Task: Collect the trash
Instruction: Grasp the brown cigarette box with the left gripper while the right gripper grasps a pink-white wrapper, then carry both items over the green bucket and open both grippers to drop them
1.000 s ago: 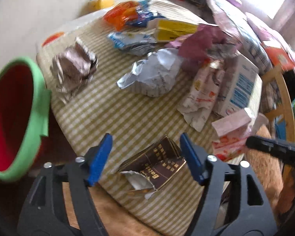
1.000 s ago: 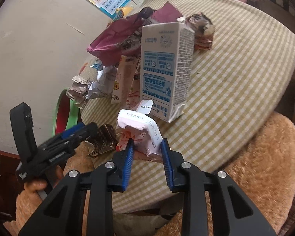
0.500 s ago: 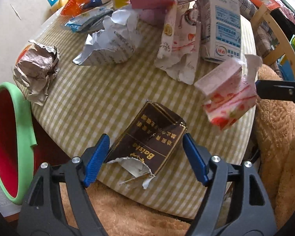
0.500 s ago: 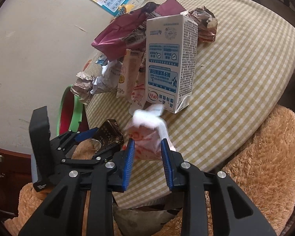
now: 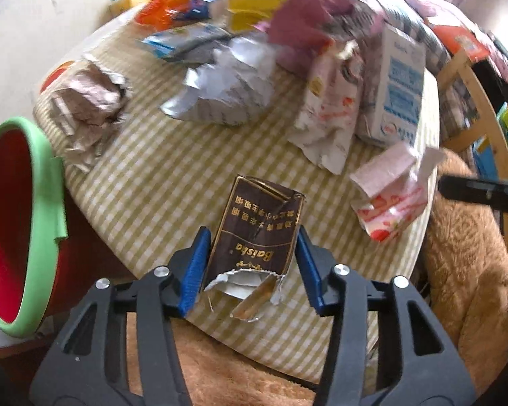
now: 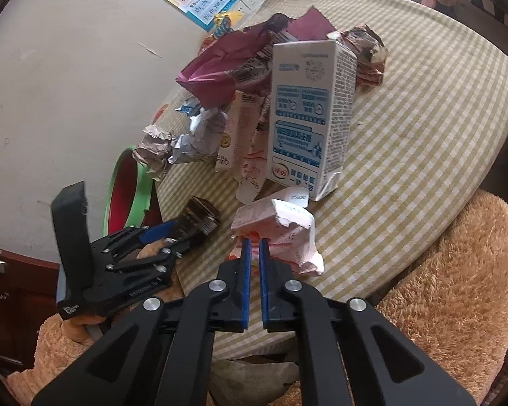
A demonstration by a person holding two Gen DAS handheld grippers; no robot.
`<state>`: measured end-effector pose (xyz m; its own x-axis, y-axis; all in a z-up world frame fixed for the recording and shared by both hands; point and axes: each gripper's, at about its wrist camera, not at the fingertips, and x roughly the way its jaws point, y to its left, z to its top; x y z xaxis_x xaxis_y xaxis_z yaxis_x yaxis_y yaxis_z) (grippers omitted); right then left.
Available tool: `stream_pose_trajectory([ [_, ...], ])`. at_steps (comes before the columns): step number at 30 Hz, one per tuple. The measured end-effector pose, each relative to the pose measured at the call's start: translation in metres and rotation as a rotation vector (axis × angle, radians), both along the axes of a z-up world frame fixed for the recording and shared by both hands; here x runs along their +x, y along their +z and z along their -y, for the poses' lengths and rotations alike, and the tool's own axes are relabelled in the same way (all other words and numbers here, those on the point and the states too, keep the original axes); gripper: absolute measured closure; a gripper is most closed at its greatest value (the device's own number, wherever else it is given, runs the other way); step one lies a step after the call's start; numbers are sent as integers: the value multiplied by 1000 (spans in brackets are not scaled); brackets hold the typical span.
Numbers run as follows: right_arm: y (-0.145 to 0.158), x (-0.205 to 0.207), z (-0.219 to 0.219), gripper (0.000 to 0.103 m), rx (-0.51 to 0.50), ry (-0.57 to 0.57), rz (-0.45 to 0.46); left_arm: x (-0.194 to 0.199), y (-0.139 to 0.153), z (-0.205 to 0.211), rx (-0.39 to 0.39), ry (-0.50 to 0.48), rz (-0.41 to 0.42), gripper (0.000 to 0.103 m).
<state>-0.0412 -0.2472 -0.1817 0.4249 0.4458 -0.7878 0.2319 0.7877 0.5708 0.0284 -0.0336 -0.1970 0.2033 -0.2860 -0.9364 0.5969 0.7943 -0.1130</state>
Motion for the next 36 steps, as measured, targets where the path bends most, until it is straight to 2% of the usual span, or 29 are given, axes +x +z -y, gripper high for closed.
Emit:
stream_pose_trajectory([
  [3, -6, -3, 9, 81, 16, -34, -27, 10, 8, -14, -34, 70, 23, 55],
  [4, -7, -4, 10, 62, 9, -47, -33, 12, 14, -23, -51, 99, 32, 55],
  [5, -7, -5, 11, 47, 1, -59, -33, 14, 18, -28, -70, 128, 38, 55],
  [8, -9, -1, 8, 44, -14, -46, -43, 19, 25, -37, -108, 197, 49, 55],
  [10, -12, 4, 5, 33, -23, -38, -41, 20, 26, -40, -124, 223, 50, 55],
  [16, -36, 26, 3, 33, 6, -18, -74, 19, 20, -40, -132, 245, 38, 55],
  [18, -41, 32, -6, 46, -5, 25, -91, 19, 19, -38, -134, 246, 38, 55],
  [19, -42, 34, -11, 68, -14, 43, -97, 19, 19, -38, -135, 249, 38, 55],
  [25, -26, 34, -36, 73, -16, 101, -50, 21, 23, -46, -145, 272, 58, 55],
  [29, -4, 39, -47, 73, -1, 104, 2, 24, 40, -57, -160, 315, 113, 55],
  [33, 18, 53, -59, 73, 8, 111, 57, 31, 60, -80, -169, 394, 184, 55],
  [36, 32, 75, -81, 72, 4, 148, 94, 40, 66, -112, -153, 502, 216, 55],
])
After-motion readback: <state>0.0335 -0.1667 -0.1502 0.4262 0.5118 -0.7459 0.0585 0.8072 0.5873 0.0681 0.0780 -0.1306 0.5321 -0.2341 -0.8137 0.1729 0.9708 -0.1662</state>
